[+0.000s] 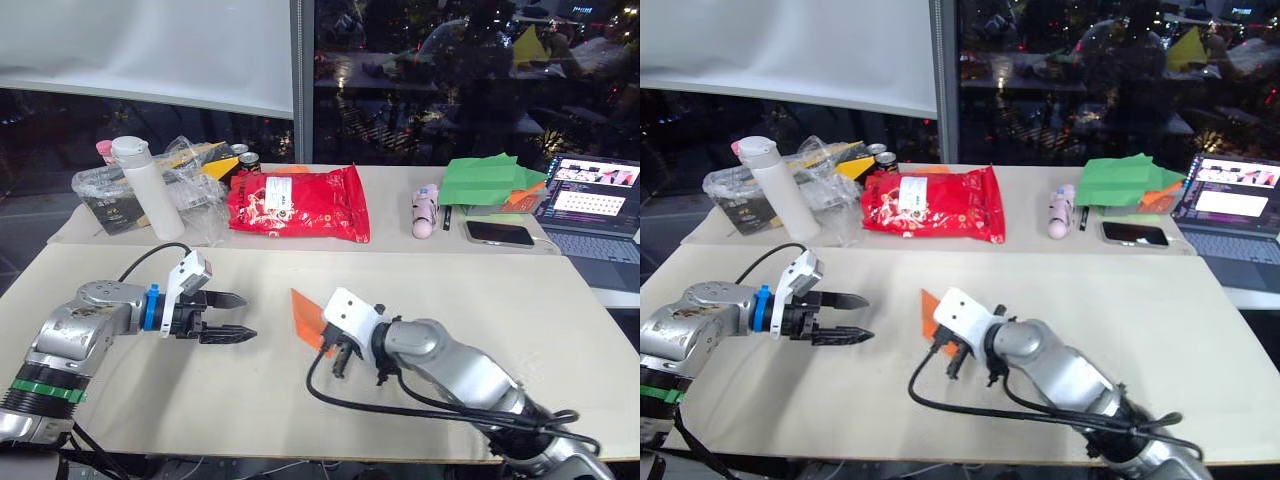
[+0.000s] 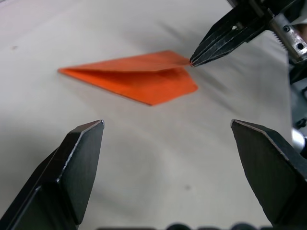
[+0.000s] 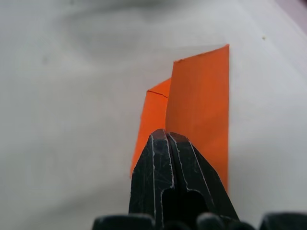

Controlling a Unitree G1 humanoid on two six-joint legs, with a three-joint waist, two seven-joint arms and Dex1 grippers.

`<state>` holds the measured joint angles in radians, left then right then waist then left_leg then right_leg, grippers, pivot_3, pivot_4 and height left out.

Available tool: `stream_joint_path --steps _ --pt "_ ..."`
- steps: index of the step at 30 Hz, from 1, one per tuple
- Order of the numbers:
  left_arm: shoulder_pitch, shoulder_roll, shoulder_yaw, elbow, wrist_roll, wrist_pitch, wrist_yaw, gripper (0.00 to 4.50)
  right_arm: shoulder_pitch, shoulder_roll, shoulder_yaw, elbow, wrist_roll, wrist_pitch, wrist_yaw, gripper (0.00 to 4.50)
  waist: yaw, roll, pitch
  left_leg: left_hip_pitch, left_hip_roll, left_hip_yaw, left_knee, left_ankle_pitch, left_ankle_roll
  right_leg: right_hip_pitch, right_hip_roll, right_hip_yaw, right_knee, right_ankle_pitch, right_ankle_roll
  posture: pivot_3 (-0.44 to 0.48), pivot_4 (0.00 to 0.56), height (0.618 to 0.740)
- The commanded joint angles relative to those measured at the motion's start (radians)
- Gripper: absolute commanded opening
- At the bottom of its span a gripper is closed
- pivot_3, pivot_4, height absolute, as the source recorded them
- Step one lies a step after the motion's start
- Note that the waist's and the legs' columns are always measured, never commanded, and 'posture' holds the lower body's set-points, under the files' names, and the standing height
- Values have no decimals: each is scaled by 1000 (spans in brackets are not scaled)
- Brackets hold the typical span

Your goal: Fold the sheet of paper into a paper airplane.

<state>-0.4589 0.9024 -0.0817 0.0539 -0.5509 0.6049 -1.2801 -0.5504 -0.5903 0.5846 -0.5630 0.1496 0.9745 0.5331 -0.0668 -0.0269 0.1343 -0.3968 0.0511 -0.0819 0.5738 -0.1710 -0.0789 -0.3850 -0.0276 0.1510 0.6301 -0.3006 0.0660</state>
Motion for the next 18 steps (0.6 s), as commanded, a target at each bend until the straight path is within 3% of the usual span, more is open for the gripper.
stream_joint_path --steps 1,6,11,12,18 --pt "-33 -24 18 -1 15 -49 -22 4500 -7 -85 24 -51 -48 -214 123 16 0 0 0 0 0 0 0 0 0 1 0 0 0 0 0 0 150 715" --pt "-73 -103 -12 33 56 -107 -29 4500 54 -222 41 -26 -129 -547 284 16 1 0 0 -1 0 0 1 0 1 2 0 0 0 1 1 0 150 715" --pt "-70 -163 -68 49 137 -209 -43 4500 108 -269 10 23 -187 -747 366 16 2 1 0 0 0 0 2 0 1 4 0 0 0 1 2 0 150 715" --pt "-68 -181 -81 56 152 -236 -42 3955 119 -271 5 30 -193 -769 377 0 2 1 0 0 0 0 2 0 1 5 0 0 0 1 2 0 150 715" --pt "-63 -266 -132 102 221 -402 -86 1967 155 -237 -13 52 -228 -797 406 0 6 1 0 2 0 0 3 1 2 9 0 0 0 1 2 0 150 715"
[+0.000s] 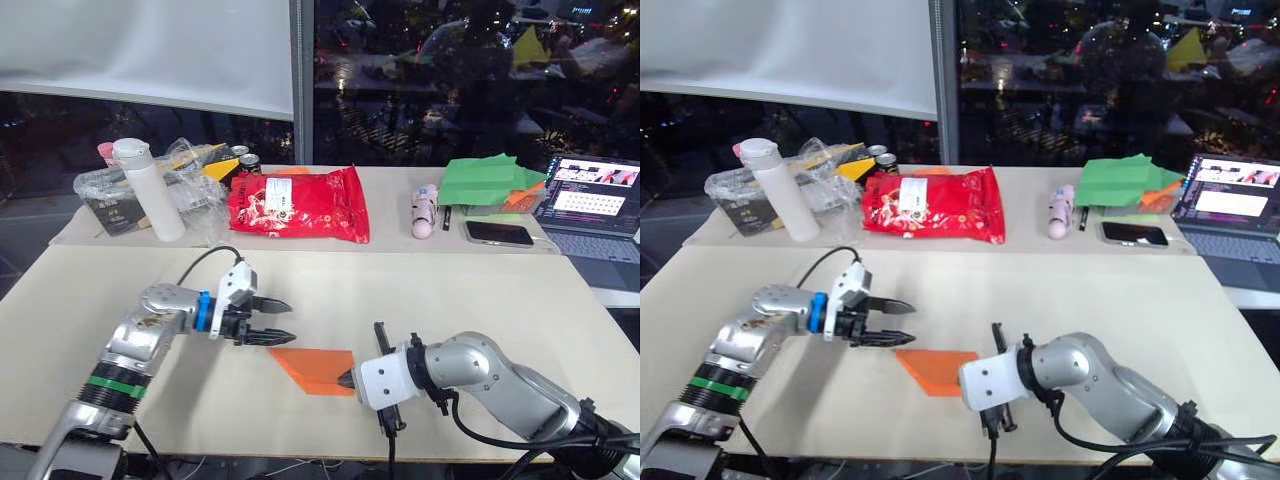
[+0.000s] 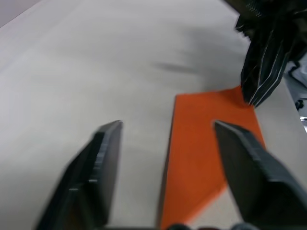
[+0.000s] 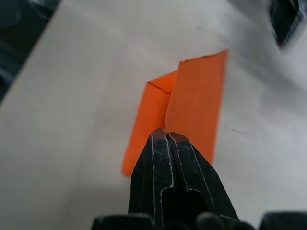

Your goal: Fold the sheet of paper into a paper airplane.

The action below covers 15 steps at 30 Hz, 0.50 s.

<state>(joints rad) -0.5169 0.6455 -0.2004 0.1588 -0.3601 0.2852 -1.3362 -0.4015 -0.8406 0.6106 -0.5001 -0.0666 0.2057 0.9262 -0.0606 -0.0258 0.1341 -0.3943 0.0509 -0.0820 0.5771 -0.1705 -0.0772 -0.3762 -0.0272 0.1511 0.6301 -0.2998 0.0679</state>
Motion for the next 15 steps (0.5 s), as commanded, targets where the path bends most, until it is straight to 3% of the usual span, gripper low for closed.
stream_joint_path --steps 1,6,15 --pt "-3 -20 -20 4 38 -104 -34 1710 8 19 -43 -7 -16 -30 16 0 0 0 0 0 0 0 0 0 0 0 0 0 0 0 0 0 150 715" --pt "20 -43 -63 40 90 -182 -66 25 24 43 -65 3 -31 -25 29 0 3 0 0 4 0 0 0 0 1 5 0 0 -1 0 0 0 150 715" --pt "27 -105 -114 184 207 -318 -24 25 52 77 -102 -5 -2 21 63 0 10 1 0 4 -1 0 1 -1 1 6 0 0 0 0 0 0 150 715"
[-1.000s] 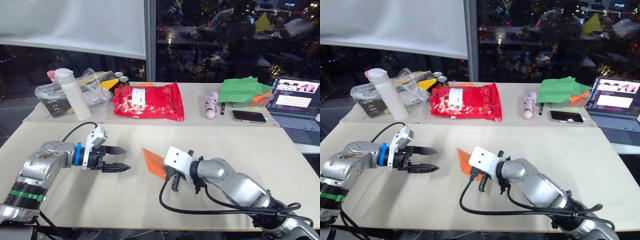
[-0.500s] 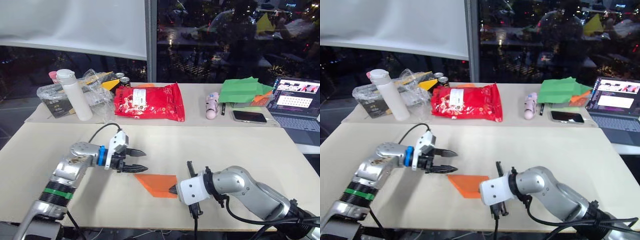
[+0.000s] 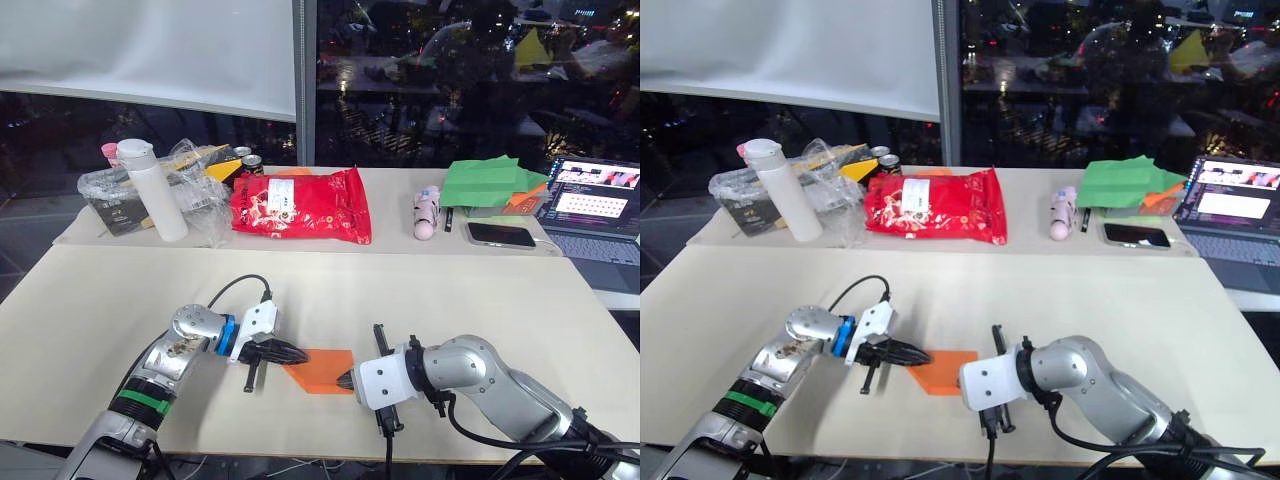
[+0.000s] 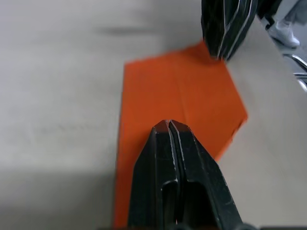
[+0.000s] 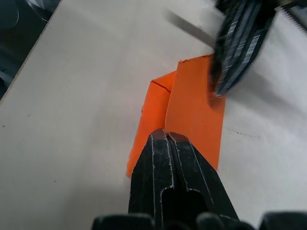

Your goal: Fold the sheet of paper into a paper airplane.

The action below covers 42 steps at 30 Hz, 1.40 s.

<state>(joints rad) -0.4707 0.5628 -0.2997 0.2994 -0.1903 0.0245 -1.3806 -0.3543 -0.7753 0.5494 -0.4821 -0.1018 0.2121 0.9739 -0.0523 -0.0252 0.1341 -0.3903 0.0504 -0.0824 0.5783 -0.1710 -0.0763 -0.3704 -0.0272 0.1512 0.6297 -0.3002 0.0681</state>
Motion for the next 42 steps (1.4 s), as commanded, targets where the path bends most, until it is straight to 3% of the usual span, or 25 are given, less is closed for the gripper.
stream_joint_path --steps 1,8,13,21,30,39,42 --pt "-26 -35 -20 62 47 -68 21 25 9 14 -46 -25 42 25 23 0 4 0 0 0 0 0 0 0 0 0 0 0 0 0 0 0 150 715" --pt "-6 -49 -46 71 56 -72 -30 25 12 81 -114 -50 222 300 64 0 7 1 0 0 0 0 3 -2 3 2 0 0 1 0 0 0 150 715" --pt "55 -17 -52 17 62 -66 -44 25 -44 108 -116 -4 268 371 93 0 4 3 -1 1 0 0 4 -3 5 3 0 0 2 0 1 0 150 715" --pt "130 -10 -23 -108 26 24 8 25 -156 128 -55 171 231 334 150 0 4 5 -3 1 0 0 9 -7 11 4 1 0 3 -1 2 0 150 715" --pt "135 26 31 -119 19 54 48 25 -216 189 -45 340 184 249 151 0 2 5 -3 2 0 0 12 -10 16 5 1 0 3 -2 3 0 150 715" --pt "134 50 56 -113 16 47 63 25 -213 217 -46 390 149 218 156 0 3 5 -3 2 0 0 12 -10 16 5 1 0 3 -2 3 0 150 715" --pt "135 34 96 -154 -49 124 83 25 -207 220 -41 396 130 215 147 0 3 6 -2 2 0 0 12 -10 16 5 1 0 3 -2 3 0 150 715"
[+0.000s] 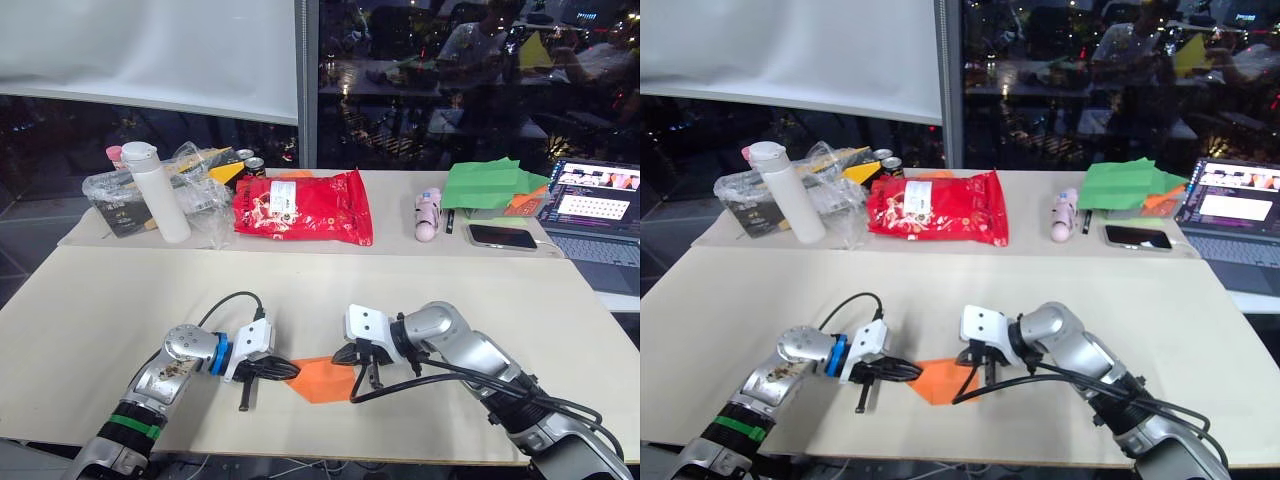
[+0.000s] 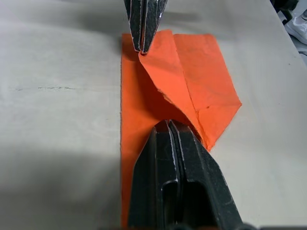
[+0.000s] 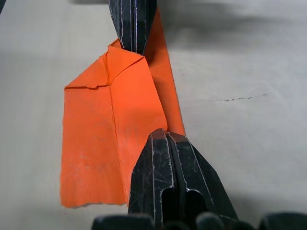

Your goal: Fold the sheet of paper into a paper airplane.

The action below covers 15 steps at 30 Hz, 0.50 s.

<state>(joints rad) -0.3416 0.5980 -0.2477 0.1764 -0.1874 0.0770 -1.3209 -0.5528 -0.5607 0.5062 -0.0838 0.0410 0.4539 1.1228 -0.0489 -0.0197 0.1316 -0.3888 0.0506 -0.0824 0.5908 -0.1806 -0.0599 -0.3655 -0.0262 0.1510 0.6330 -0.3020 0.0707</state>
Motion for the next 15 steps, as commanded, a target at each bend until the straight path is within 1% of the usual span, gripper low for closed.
stream_joint_path --steps 1,4,6,10,15 --pt "5 -12 62 -51 -88 117 32 25 -8 5 4 -1 -21 -28 -4 0 0 0 0 0 0 0 0 0 0 0 0 0 0 0 0 0 150 715" --pt "-3 -57 122 -120 -215 269 70 25 -5 13 3 -13 -31 -6 -17 0 1 0 0 -1 0 0 0 0 0 -1 0 0 0 0 0 0 150 715" --pt "-5 -67 137 -153 -251 323 82 25 -4 20 2 -25 -32 13 -26 0 1 0 0 -1 0 0 1 0 0 0 0 0 0 0 0 0 150 715" --pt "10 -52 88 -195 -221 316 64 25 7 18 7 -46 -44 22 -32 0 0 0 0 -1 0 0 0 0 0 0 0 0 1 0 0 0 150 715" --pt "22 -28 39 -154 -154 240 45 25 18 10 -5 -68 -42 40 -42 0 0 0 0 0 0 0 0 0 0 0 0 0 0 0 0 0 150 715"
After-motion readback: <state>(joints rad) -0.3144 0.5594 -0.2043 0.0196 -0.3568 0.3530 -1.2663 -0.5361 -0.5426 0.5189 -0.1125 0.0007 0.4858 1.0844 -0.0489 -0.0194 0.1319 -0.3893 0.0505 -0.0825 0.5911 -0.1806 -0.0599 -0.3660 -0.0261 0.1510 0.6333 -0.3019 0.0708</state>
